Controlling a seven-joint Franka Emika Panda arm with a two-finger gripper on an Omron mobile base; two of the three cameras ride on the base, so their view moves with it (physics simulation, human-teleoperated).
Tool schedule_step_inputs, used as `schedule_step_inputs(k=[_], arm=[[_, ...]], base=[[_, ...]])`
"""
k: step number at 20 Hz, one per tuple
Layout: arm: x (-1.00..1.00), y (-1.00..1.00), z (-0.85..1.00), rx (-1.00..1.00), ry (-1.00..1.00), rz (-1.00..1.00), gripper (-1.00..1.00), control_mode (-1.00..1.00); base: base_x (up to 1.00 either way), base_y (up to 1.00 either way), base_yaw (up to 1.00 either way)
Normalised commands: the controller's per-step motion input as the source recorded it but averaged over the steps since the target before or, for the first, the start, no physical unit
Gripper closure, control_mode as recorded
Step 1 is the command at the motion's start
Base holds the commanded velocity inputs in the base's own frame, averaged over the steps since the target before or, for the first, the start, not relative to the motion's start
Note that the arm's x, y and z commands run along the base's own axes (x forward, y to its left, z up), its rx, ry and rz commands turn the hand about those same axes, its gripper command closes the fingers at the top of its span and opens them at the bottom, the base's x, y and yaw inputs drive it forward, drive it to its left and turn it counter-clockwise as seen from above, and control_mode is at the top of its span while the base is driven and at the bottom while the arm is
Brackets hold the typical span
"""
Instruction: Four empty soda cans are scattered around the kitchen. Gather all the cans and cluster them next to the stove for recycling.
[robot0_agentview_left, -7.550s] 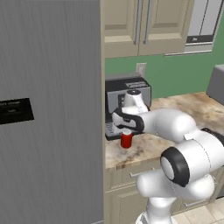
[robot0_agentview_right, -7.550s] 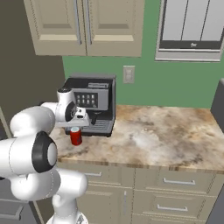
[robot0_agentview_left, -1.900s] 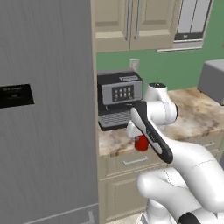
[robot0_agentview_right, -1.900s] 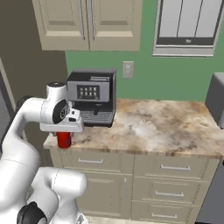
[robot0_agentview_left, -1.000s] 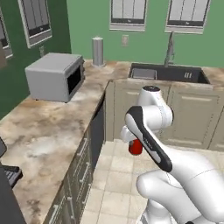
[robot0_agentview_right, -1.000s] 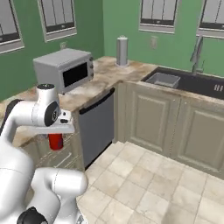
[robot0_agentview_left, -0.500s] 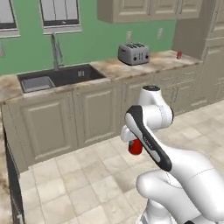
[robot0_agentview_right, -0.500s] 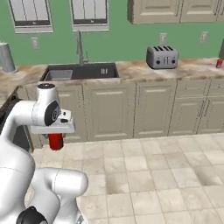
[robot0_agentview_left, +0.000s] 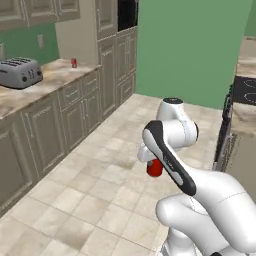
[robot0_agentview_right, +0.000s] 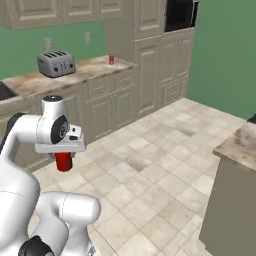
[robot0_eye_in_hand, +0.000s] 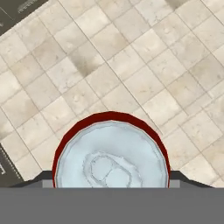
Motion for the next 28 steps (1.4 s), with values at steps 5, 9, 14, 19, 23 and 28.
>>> schedule_step_inputs(k=[5, 9, 14, 19, 23, 28], arm=[[0.00, 0.00, 0.00, 0.00, 0.00, 0.00, 1.00, 1.00], [0.00, 0.00, 0.00, 0.00, 0.00, 0.00, 1.00, 1.00], [0.00, 0.00, 0.00, 0.00, 0.00, 0.00, 1.00, 1.00], [0.00, 0.00, 0.00, 0.00, 0.00, 0.00, 1.00, 1.00], [0.00, 0.00, 0.00, 0.00, 0.00, 0.00, 1.00, 1.00], [0.00, 0.00, 0.00, 0.00, 0.00, 0.00, 1.00, 1.00]], base=[[0.09, 0.10, -0.94], [0.27, 0.13, -0.74], [0.50, 0.04, -0.36], [0.65, 0.12, -0.24], [0.68, 0.19, -0.23], [0.63, 0.33, -0.26]])
